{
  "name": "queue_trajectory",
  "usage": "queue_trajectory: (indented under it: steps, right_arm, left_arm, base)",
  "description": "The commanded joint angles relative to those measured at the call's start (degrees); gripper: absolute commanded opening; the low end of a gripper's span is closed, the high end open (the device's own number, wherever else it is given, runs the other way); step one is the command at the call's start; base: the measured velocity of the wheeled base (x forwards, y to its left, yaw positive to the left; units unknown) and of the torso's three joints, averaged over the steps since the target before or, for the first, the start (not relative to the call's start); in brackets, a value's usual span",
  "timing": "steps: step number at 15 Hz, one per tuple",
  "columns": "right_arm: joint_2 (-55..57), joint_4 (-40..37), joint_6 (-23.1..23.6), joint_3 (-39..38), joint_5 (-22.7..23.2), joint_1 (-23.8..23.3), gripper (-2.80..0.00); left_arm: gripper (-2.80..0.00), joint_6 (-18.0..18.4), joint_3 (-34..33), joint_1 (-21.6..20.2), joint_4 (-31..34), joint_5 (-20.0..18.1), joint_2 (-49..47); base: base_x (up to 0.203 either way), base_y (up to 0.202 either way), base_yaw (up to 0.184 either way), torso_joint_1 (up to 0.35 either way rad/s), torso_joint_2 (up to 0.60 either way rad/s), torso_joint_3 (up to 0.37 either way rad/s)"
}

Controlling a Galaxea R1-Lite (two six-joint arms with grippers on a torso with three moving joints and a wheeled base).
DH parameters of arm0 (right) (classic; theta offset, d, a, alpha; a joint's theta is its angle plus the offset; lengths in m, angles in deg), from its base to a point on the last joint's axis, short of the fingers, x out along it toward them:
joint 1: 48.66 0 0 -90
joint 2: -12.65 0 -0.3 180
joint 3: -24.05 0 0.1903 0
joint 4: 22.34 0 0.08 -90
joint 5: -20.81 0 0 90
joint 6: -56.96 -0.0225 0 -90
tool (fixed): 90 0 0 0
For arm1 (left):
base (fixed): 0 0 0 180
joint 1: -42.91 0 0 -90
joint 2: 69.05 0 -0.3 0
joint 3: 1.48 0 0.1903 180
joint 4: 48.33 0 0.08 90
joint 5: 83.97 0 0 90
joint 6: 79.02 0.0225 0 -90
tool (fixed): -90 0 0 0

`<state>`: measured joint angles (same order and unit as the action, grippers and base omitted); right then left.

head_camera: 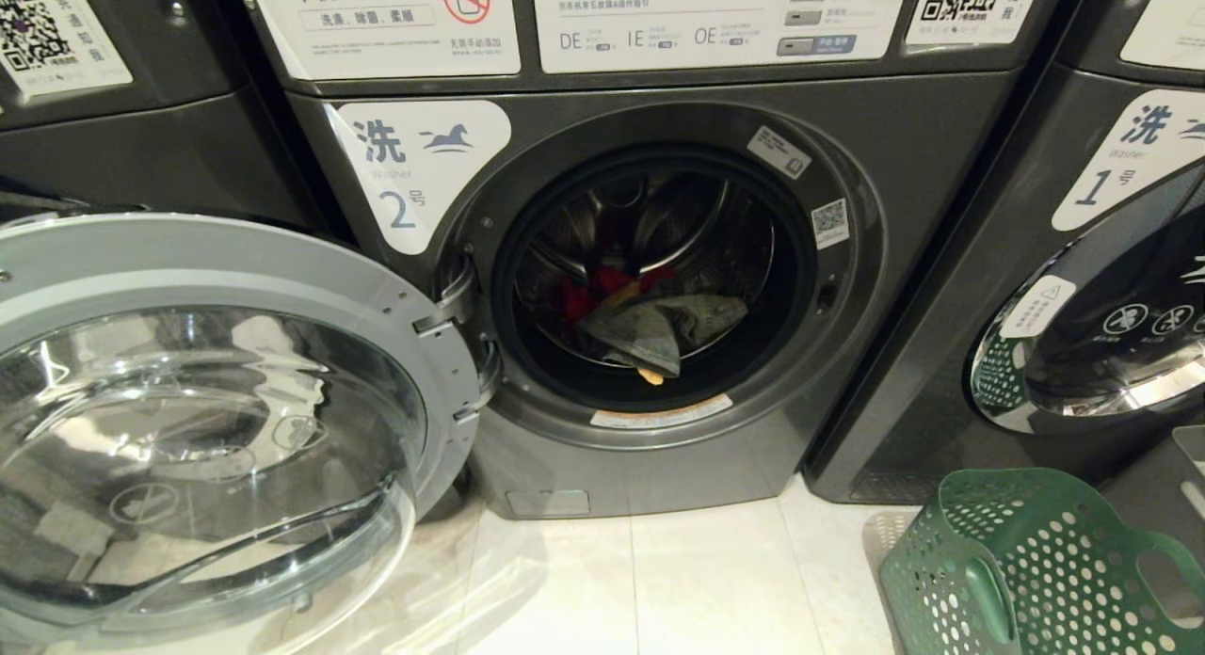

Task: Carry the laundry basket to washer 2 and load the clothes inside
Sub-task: Close the washing machine door with the left hand

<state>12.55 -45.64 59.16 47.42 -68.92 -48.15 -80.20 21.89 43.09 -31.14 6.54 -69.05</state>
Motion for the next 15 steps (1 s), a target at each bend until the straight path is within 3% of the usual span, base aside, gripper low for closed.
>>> queue_trajectory:
  steps: [1,11,15]
  right_arm:
    - [0.10,0.01,0.00,-0.08,0.00,0.02,-2.80]
    - [0.10,0.01,-0.09,0.00,0.00,0.02,-2.80]
    - [0.10,0.01,-0.18,0.00,0.00,0.02,-2.80]
  left_arm:
    - [-2.80,-0.14,-2.29,-0.01,-0.06,0.10,-0.09]
    - [-2.80,-0.04,-2.29,-0.01,-0.06,0.02,-0.09]
    - [-2.80,-0.14,-2.29,-0.01,-0.06,0.10,-0.09]
  base:
    - [0.000,0.000,0.000,0.003,0.00,0.202]
    - [0.000,0.000,0.000,0.000,0.00,0.201]
    - [0.000,0.000,0.000,0.001,0.00,0.047]
